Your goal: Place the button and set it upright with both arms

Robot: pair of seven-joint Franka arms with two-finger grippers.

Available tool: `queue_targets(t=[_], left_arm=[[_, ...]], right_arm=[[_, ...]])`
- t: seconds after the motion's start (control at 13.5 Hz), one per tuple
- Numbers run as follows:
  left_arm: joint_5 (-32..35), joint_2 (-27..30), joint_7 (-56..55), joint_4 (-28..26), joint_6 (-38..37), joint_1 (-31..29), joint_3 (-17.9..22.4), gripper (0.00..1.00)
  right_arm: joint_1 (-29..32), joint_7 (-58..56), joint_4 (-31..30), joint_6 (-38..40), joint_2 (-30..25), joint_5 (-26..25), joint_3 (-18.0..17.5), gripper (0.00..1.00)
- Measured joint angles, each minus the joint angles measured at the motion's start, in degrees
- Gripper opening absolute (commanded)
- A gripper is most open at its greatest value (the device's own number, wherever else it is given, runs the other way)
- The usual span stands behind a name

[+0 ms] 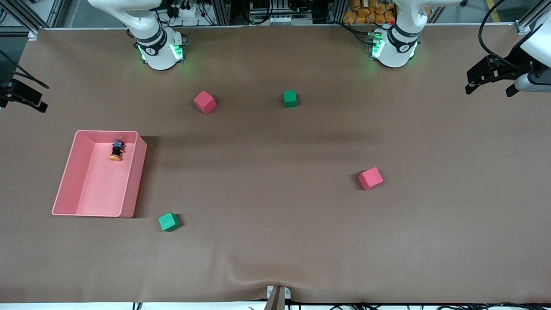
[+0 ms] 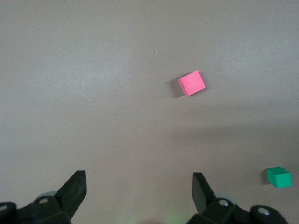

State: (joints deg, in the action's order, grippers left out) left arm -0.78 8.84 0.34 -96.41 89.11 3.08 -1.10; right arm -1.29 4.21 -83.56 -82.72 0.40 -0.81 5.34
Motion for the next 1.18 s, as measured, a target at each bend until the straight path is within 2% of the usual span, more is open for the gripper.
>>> queue_targets(t=[0.52, 1.18], left_arm=[[0.0, -0.1, 0.0, 0.2, 0.1, -0.6, 0.1, 1.00], [0.0, -1.2, 0.0, 3.5, 0.0, -1.5, 0.1, 1.00]], right_arm=[[0.0, 0.0, -0.4, 0.0, 0.1, 0.0, -0.1, 1.00], [-0.1, -0.1, -0.4, -0.1, 0.4, 0.0, -0.2, 1.00]])
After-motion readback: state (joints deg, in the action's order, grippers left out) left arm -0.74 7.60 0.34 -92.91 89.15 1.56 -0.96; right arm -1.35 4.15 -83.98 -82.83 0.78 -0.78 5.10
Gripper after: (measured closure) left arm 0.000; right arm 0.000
